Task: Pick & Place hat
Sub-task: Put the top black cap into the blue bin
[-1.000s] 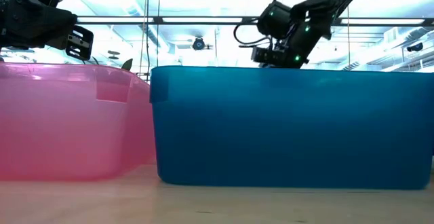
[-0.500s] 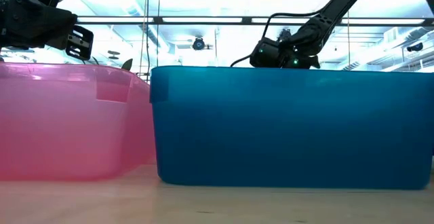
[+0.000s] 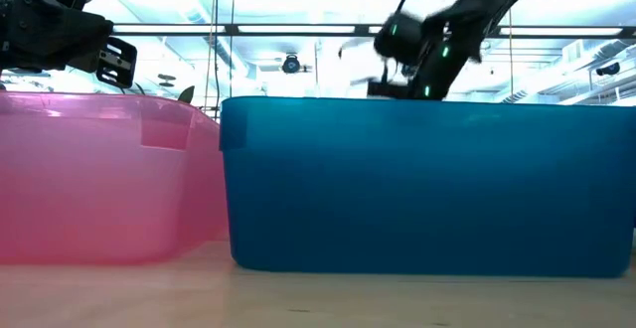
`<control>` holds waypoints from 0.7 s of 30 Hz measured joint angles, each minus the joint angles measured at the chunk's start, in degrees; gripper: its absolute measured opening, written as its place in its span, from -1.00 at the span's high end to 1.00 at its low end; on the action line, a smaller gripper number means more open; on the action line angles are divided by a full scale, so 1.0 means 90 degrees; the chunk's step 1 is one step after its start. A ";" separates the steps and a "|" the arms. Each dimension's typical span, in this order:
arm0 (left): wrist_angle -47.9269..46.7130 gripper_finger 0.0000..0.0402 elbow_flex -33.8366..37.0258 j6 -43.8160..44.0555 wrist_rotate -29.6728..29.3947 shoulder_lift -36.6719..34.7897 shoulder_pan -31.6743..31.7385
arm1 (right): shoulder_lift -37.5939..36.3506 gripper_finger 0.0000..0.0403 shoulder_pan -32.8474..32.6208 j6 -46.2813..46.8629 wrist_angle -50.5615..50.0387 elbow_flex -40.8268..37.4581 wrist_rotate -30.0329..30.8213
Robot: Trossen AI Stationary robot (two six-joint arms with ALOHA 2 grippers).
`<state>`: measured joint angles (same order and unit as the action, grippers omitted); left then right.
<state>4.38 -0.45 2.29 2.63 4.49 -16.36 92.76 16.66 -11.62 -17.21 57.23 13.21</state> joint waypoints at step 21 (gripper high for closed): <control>0.0005 0.83 -0.0002 0.0002 -0.0002 0.0000 0.0000 | -0.1531 1.00 -0.3327 0.5393 -0.0716 0.0002 0.1425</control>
<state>4.43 -0.47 2.31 2.61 4.49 -16.36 78.98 -13.28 36.92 -23.65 57.25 26.03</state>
